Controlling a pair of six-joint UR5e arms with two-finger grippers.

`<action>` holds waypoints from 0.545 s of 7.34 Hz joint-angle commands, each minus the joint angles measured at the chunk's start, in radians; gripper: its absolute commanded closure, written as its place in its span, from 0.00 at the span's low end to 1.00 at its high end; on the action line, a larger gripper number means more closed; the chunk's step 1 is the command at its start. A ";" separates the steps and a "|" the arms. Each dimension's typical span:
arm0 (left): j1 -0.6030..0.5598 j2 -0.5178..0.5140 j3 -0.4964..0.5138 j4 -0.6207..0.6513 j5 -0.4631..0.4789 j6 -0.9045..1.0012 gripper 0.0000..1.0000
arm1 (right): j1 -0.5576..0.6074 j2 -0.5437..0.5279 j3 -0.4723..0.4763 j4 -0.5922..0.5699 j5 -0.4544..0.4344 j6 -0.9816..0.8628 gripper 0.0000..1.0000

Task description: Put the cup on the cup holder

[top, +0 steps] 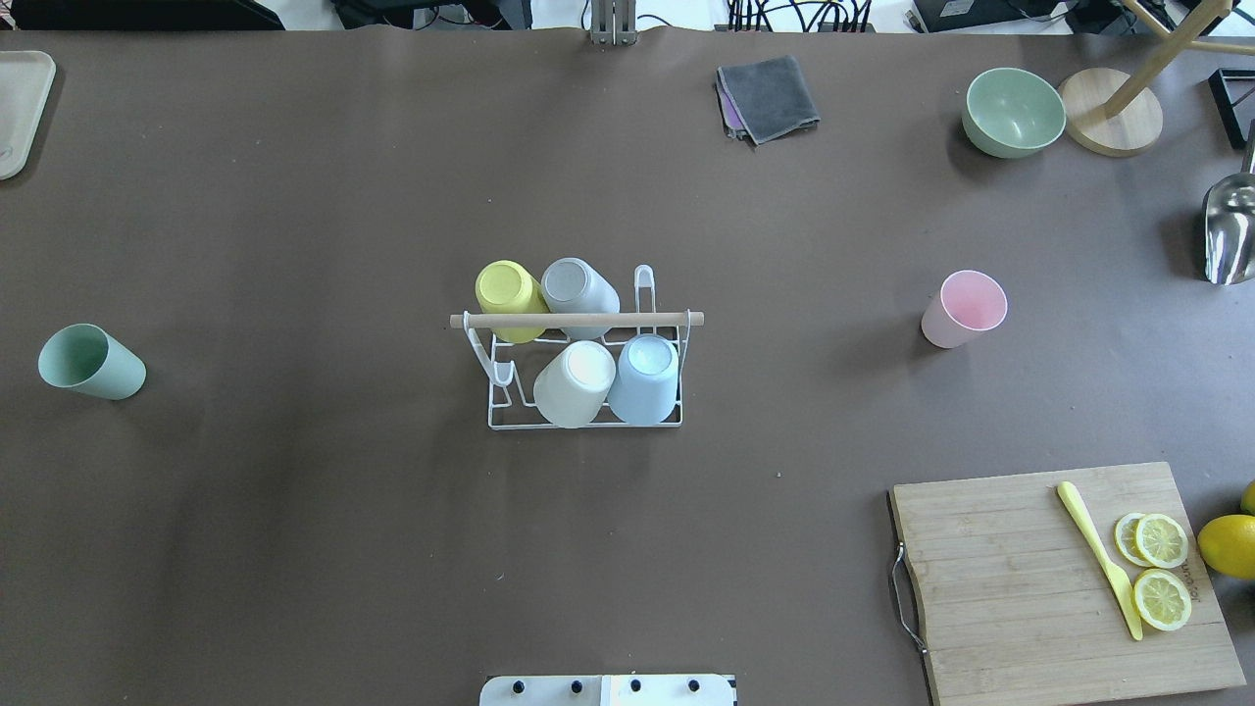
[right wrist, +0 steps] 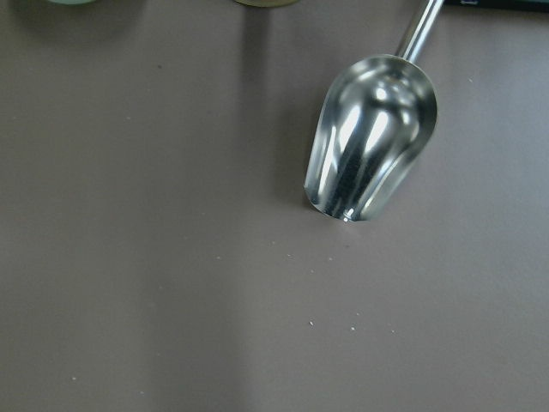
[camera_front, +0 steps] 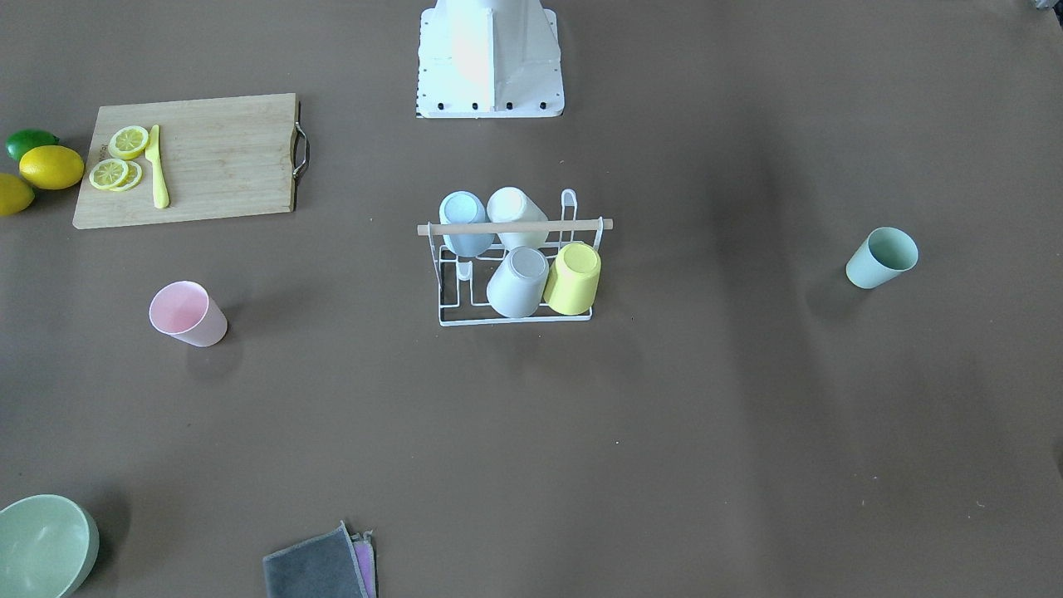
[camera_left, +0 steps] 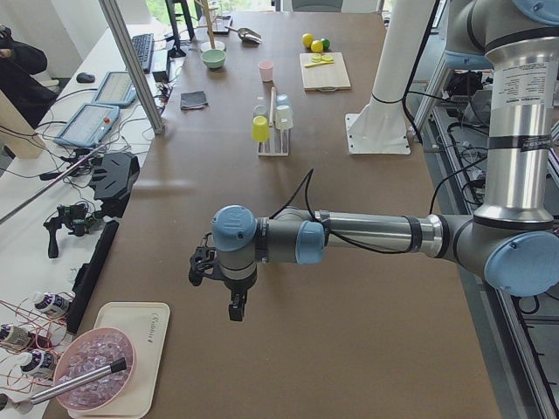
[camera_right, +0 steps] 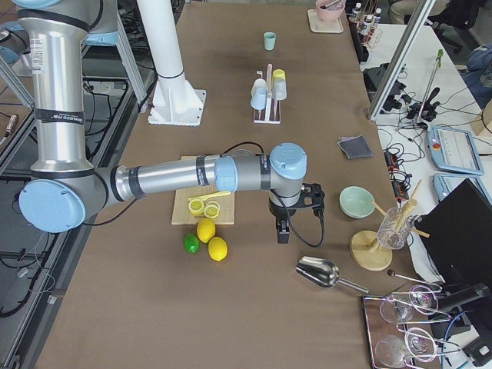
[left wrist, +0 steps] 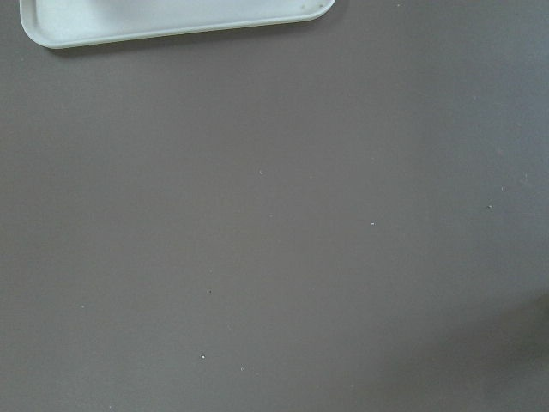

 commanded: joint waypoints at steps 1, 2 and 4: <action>0.026 -0.111 0.040 0.096 0.003 -0.002 0.02 | -0.105 0.022 0.071 -0.026 -0.009 -0.003 0.00; 0.040 -0.183 0.060 0.190 0.003 0.004 0.02 | -0.150 0.066 0.096 -0.102 -0.035 -0.005 0.00; 0.160 -0.231 0.065 0.223 0.016 0.010 0.02 | -0.248 0.231 0.112 -0.372 -0.138 -0.084 0.00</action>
